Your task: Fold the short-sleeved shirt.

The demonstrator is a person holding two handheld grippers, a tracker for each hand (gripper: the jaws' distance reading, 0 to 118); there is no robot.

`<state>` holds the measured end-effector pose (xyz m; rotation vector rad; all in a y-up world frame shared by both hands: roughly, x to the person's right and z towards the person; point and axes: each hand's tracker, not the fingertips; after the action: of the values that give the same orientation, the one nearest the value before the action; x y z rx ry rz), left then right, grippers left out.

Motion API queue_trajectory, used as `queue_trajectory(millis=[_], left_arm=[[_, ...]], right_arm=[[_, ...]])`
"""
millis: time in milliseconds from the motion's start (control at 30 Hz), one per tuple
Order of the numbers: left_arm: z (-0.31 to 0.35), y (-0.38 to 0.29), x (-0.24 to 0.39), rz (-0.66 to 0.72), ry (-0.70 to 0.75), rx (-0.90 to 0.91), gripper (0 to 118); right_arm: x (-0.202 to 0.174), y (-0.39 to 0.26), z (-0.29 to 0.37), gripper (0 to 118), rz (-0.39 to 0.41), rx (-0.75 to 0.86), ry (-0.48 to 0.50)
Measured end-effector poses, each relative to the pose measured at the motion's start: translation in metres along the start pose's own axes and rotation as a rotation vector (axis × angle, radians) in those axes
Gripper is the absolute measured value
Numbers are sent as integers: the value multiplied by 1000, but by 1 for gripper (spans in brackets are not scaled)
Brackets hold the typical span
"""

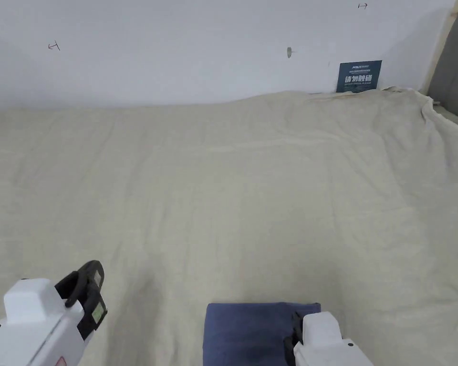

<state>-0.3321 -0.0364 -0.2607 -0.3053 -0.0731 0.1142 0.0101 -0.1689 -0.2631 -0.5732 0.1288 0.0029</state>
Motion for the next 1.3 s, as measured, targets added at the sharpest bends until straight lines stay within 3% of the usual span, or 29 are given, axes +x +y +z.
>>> queue_trajectory(millis=[200,267,333,433,500,600,833,900,1033,1100,1200,1300], left_arm=[[-19,-27,4,103,-111,-164,0],[-27,-36,9,142,-165,-228,3],[-39,-44,16,166,-205,-325,21],[-67,-63,24,245,-289,-529,63],[-81,-79,32,279,-365,-600,75],[-101,-99,43,313,-443,-701,84],[-142,-126,61,280,-469,-863,83],[-144,-124,66,270,-483,-881,67],[-147,-121,70,202,-510,-897,48],[-151,-124,66,226,-514,-915,30],[-149,-125,67,255,-503,-919,23],[-141,-122,75,180,-472,-882,19]], right_arm=[[-3,-50,-30,0,-6,-84,-12],[-3,-58,-23,0,-17,10,-15],[-4,-56,-24,0,-9,-9,-18],[-2,-54,-24,0,2,-17,-13],[1,-54,-24,0,-11,-21,-4],[1,-52,-22,0,-17,-26,6],[5,-49,-22,0,-20,-41,31],[5,-49,-22,0,-17,-44,32],[7,-46,-23,0,-14,-55,41],[7,-43,-22,0,-4,-61,48],[9,-36,-20,0,12,-76,63],[15,-25,-9,0,10,-56,73]])
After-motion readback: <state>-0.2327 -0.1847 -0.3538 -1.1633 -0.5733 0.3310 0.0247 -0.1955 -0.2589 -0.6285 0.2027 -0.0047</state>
